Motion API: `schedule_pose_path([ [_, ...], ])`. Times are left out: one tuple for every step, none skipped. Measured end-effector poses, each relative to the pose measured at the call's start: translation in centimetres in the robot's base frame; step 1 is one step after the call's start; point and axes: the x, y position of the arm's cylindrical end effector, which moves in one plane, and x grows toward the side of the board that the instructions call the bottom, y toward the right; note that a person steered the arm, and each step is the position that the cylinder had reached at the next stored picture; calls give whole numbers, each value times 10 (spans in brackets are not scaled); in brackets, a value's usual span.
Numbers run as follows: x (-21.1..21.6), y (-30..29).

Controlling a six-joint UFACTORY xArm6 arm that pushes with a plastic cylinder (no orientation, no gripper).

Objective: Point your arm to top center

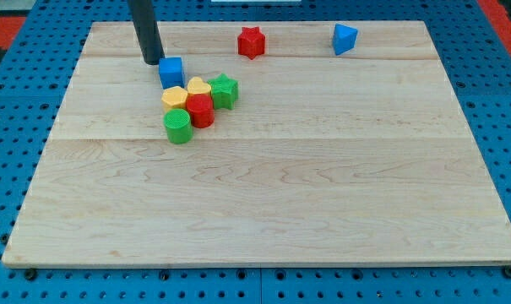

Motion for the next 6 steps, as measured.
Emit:
schedule_pose_path([
  [0, 28],
  [25, 29],
  [38, 24],
  [-5, 33],
  [-75, 78],
  [-86, 147],
])
